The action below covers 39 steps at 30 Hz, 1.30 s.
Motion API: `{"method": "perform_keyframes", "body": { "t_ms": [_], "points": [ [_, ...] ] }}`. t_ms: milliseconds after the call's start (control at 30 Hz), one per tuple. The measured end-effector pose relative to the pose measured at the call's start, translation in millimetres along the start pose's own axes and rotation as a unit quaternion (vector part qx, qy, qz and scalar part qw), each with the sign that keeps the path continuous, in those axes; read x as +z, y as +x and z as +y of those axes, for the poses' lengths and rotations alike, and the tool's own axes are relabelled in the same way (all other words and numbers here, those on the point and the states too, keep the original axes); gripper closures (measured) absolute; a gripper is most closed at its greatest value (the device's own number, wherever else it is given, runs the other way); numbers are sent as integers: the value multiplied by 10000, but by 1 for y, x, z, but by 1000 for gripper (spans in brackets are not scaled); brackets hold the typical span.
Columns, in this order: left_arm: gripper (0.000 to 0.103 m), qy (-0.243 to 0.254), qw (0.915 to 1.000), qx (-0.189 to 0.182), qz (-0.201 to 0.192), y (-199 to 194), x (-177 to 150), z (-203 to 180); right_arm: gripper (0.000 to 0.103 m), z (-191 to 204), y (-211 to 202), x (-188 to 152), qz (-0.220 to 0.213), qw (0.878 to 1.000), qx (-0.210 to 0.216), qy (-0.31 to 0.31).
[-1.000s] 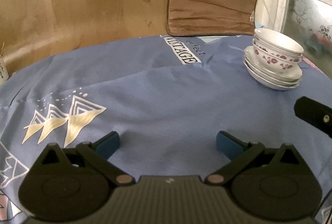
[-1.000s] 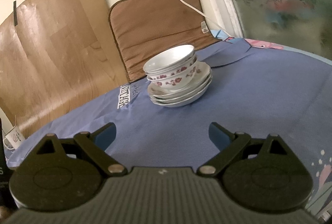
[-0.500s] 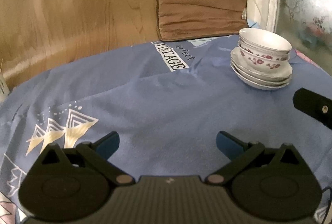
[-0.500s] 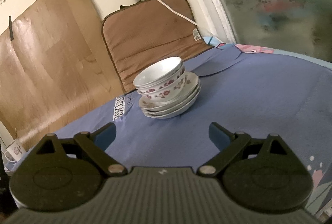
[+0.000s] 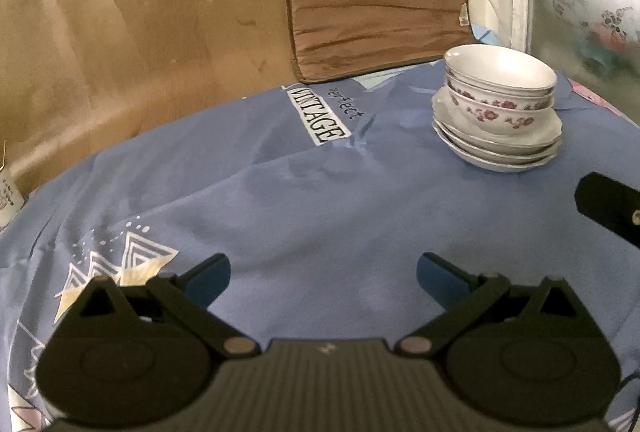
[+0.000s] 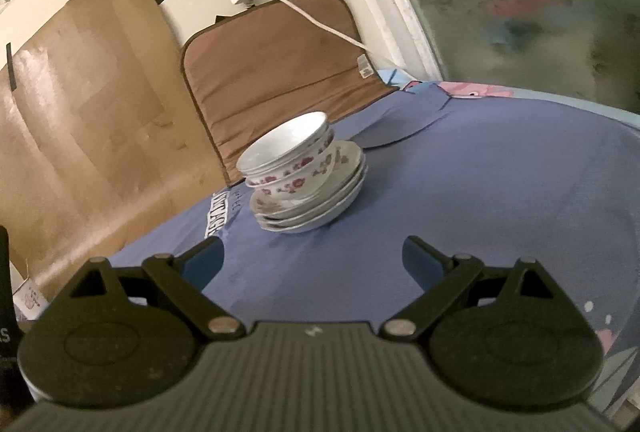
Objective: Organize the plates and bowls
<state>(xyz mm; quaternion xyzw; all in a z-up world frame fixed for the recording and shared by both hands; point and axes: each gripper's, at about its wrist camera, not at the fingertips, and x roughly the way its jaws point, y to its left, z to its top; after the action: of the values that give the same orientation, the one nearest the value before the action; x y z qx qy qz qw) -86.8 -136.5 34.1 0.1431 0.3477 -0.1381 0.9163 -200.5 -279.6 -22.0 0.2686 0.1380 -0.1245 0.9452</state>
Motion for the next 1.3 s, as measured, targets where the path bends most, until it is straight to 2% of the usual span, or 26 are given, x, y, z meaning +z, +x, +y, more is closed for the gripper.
{"method": "perform_keyframes", "body": {
  "t_ms": [633,1133,1300],
  "points": [
    [0,242,9992,-167,274,6,4,-18,5,-11,3,2,12,9998,-49,181],
    [0,212,9985,-299,414,5,3,-20,6,-12,0,2,-18,9999,35,151],
    [0,208,9981,-330,471,4,1,-21,11,-11,1,3,11,9999,69,121]
  ]
}}
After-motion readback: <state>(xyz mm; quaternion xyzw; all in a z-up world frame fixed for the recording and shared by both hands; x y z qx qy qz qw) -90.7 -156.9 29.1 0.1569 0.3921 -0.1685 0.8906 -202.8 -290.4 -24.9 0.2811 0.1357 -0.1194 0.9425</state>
